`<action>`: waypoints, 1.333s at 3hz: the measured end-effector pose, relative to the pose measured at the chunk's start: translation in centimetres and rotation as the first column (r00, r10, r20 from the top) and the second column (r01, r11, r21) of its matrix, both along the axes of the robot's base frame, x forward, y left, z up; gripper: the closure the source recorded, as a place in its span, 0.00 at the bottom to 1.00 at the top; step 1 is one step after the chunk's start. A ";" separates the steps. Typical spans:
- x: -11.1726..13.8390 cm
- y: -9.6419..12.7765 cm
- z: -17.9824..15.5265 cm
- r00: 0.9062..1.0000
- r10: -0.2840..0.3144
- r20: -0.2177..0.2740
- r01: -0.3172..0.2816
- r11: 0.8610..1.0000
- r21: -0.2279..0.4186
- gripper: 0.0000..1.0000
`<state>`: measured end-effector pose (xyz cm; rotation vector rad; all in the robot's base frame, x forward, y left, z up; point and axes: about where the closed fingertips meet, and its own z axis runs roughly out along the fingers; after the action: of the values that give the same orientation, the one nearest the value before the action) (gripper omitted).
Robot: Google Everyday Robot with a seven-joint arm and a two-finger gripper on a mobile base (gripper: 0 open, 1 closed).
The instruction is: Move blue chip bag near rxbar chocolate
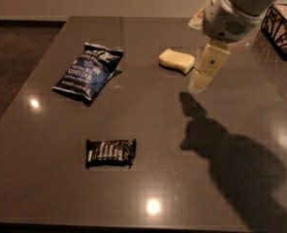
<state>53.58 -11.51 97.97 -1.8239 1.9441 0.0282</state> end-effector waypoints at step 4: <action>10.3 15.2 -5.9 0.941 0.339 0.015 -0.335 0.934 -0.123 0.00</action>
Offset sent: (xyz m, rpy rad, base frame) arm 0.0979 0.1243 -0.0392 -0.0344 -0.0729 0.2921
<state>63.89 3.65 92.10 -2.2026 1.6164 -0.0099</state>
